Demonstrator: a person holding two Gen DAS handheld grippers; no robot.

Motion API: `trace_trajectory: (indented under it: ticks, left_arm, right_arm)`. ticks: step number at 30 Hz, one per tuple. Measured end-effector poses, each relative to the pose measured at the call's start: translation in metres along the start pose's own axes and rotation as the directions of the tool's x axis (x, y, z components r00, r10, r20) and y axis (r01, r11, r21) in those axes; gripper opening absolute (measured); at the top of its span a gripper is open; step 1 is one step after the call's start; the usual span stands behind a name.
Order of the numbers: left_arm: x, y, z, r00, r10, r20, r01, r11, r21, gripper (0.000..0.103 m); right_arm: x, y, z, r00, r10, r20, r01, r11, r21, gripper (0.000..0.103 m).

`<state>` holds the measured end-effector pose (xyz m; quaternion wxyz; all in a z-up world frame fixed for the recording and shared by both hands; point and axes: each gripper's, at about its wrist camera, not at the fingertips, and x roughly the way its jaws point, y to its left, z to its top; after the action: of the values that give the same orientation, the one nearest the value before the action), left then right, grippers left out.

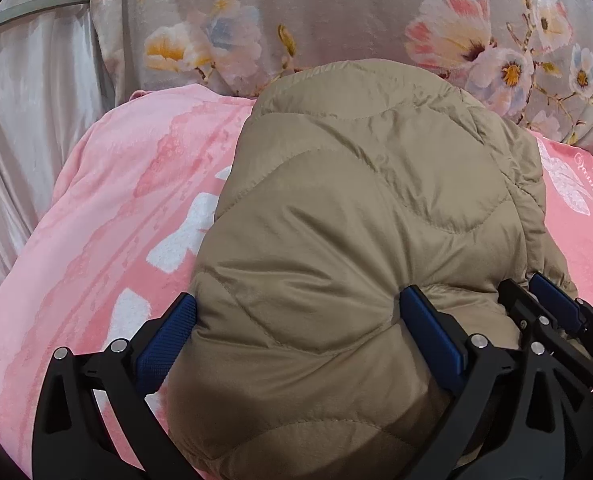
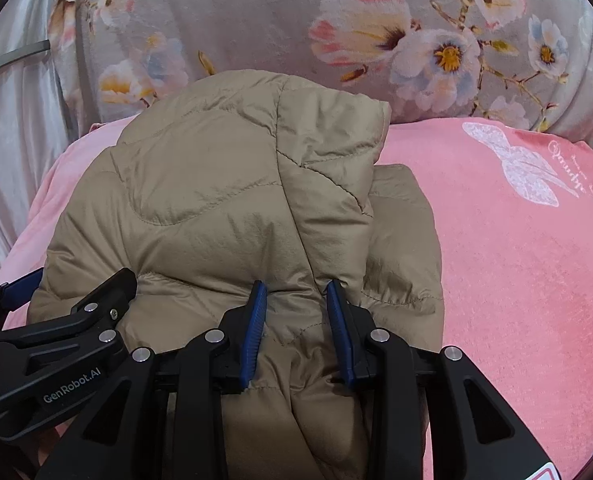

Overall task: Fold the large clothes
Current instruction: 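Lower the folded bundle onto the blanket and press it flat with both grippers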

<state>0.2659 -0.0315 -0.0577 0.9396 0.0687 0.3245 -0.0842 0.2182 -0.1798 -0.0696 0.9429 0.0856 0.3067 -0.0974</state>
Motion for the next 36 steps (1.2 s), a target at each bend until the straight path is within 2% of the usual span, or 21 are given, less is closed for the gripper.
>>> trace_trajectory:
  ticks: [14, 28, 29, 30, 31, 32, 34, 36]
  left_arm:
    - [0.0, -0.001, -0.01, 0.997, 0.015, 0.071, -0.014, 1.0, -0.016, 0.098]
    - [-0.001, 0.0, -0.012, 0.996, 0.009, 0.092, -0.007, 1.0, -0.027, 0.098]
    - [-0.002, 0.0, -0.012, 0.995, 0.005, 0.096, -0.002, 1.0, -0.03, 0.098]
    - [-0.003, 0.001, -0.013, 0.995, 0.0, 0.1, 0.003, 0.999, -0.034, 0.098]
    - [-0.004, 0.003, -0.013, 0.994, -0.01, 0.107, 0.015, 0.999, -0.044, 0.098]
    - [-0.006, 0.005, -0.013, 0.993, -0.018, 0.113, 0.025, 0.998, -0.053, 0.098]
    - [-0.009, 0.007, -0.014, 0.992, -0.026, 0.124, 0.034, 0.998, -0.057, 0.098]
    - [-0.016, 0.002, -0.014, 0.991, -0.003, 0.131, 0.008, 0.999, -0.038, 0.098]
  right_arm:
    - [0.003, -0.003, 0.0, 1.0, 0.015, -0.009, -0.015, 1.0, 0.012, 0.03]
    - [0.001, -0.005, 0.001, 1.0, 0.014, -0.003, -0.014, 1.0, 0.013, 0.032]
    - [0.0, -0.005, 0.001, 1.0, 0.012, -0.001, -0.012, 1.0, 0.014, 0.033]
    - [-0.002, -0.006, 0.001, 1.0, -0.004, 0.006, 0.004, 1.0, 0.023, 0.043]
    - [-0.003, -0.01, 0.001, 1.0, -0.024, 0.009, 0.023, 0.999, 0.044, 0.057]
    - [-0.003, -0.016, 0.001, 1.0, -0.029, 0.008, 0.028, 0.997, 0.076, 0.062]
    - [-0.006, -0.024, 0.0, 1.0, -0.001, 0.017, -0.001, 0.994, 0.111, 0.064]
    - [-0.015, -0.019, -0.001, 0.999, -0.034, 0.025, 0.032, 0.995, 0.091, 0.065]
